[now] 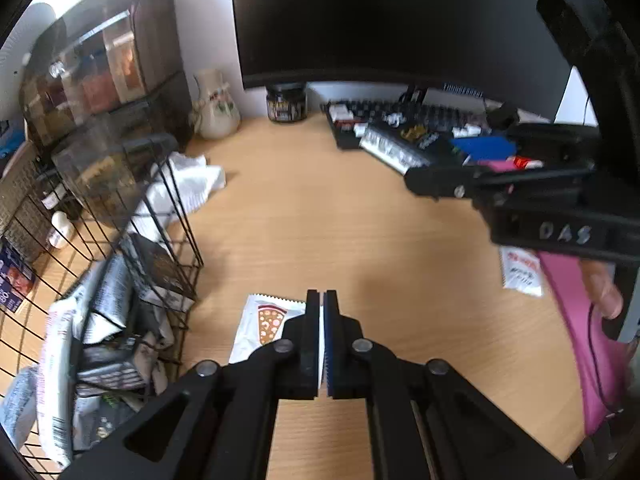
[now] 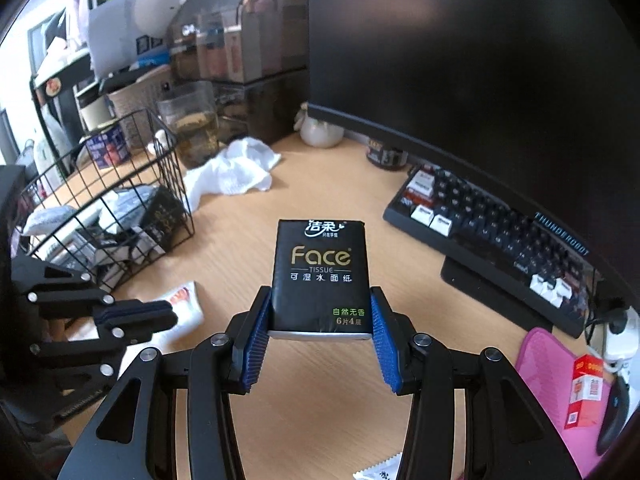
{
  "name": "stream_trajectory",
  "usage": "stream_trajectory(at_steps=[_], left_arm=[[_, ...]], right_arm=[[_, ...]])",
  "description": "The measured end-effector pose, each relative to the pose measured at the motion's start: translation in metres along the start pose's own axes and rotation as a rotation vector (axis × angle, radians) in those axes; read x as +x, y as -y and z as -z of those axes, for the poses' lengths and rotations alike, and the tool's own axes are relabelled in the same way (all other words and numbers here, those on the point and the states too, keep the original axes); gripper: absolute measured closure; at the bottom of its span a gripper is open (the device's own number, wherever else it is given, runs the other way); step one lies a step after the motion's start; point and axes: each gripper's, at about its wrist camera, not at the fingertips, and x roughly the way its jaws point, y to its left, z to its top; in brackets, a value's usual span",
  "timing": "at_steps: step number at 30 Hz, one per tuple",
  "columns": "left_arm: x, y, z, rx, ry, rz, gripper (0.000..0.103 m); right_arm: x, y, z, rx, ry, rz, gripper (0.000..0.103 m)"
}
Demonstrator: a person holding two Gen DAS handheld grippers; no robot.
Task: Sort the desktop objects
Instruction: 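Grasp the white pizza-print snack packet with the left gripper while the right gripper holds the Face pack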
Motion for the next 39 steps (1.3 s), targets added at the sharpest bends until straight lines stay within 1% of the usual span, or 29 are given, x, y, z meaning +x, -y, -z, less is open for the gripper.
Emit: stream_trajectory(at_steps=[9,10,12,15,16,17,18,19,20,21,22,25,27,29,31,33,34,35,36,37,39], left_arm=[[-0.061,-0.013,-0.012,-0.003,0.125,0.007,0.102],[-0.062,-0.014,-0.013,0.002,0.123,0.006,0.102],[-0.053,-0.016,-0.008,0.012,0.091,0.005,0.102],[-0.023,-0.016,0.004,0.01,0.018,-0.018,0.101],[-0.012,-0.017,0.008,0.009,-0.009,-0.036,0.098],[-0.004,-0.011,0.012,0.044,-0.008,-0.094,0.094],[0.003,-0.01,0.013,0.049,-0.024,-0.1,0.081],[0.008,-0.009,0.014,0.046,-0.038,-0.081,0.064],[0.012,-0.009,0.014,0.04,-0.042,-0.051,0.056],[0.015,-0.009,0.014,0.039,-0.044,-0.039,0.043],[0.018,-0.009,0.014,0.041,-0.047,-0.038,0.039],[0.03,-0.015,0.014,0.02,-0.076,-0.06,0.035],[0.037,-0.017,0.016,0.012,-0.105,-0.047,0.035],[0.045,-0.016,0.019,0.007,-0.127,-0.055,0.033],[0.048,-0.021,0.019,-0.014,-0.112,-0.012,0.03],[0.048,-0.022,0.019,-0.015,-0.112,-0.006,0.03],[0.047,-0.022,0.019,-0.014,-0.116,-0.004,0.031],[0.045,-0.022,0.019,-0.011,-0.119,-0.005,0.037],[0.044,-0.022,0.018,-0.01,-0.119,-0.001,0.057],[0.044,-0.022,0.019,-0.009,-0.128,0.011,0.058],[0.044,-0.018,0.021,0.012,-0.129,0.006,0.059]], right_arm=[[-0.026,-0.023,-0.014,-0.035,0.05,-0.003,0.057],[-0.027,-0.025,-0.015,-0.038,0.051,-0.003,0.057],[-0.025,-0.027,-0.016,-0.032,0.043,0.0,0.057],[-0.02,-0.027,-0.011,-0.021,0.028,0.0,0.057],[-0.017,-0.026,-0.008,-0.016,0.023,0.0,0.057],[-0.015,-0.024,-0.005,-0.01,0.015,-0.001,0.057],[-0.013,-0.022,-0.001,-0.005,0.007,-0.005,0.057],[-0.012,-0.021,0.002,-0.003,0.0,-0.007,0.057],[-0.01,-0.02,0.004,-0.003,-0.005,-0.007,0.057],[-0.009,-0.018,0.007,-0.002,-0.011,-0.005,0.057],[-0.009,-0.017,0.008,-0.001,-0.012,-0.006,0.057],[-0.009,-0.012,0.009,0.009,-0.01,-0.007,0.057],[-0.009,-0.01,0.01,0.012,-0.006,-0.012,0.057],[-0.008,-0.01,0.01,0.01,-0.003,-0.016,0.057],[-0.008,-0.011,0.01,0.006,-0.001,-0.024,0.057],[-0.008,-0.014,0.01,0.004,-0.001,-0.027,0.057],[-0.008,-0.014,0.01,0.002,0.0,-0.028,0.057],[-0.009,-0.014,0.01,0.002,0.002,-0.028,0.057],[-0.01,-0.014,0.011,0.003,0.003,-0.029,0.057],[-0.01,-0.013,0.011,0.005,0.005,-0.028,0.057],[-0.012,-0.012,0.011,0.011,0.008,-0.028,0.057]])
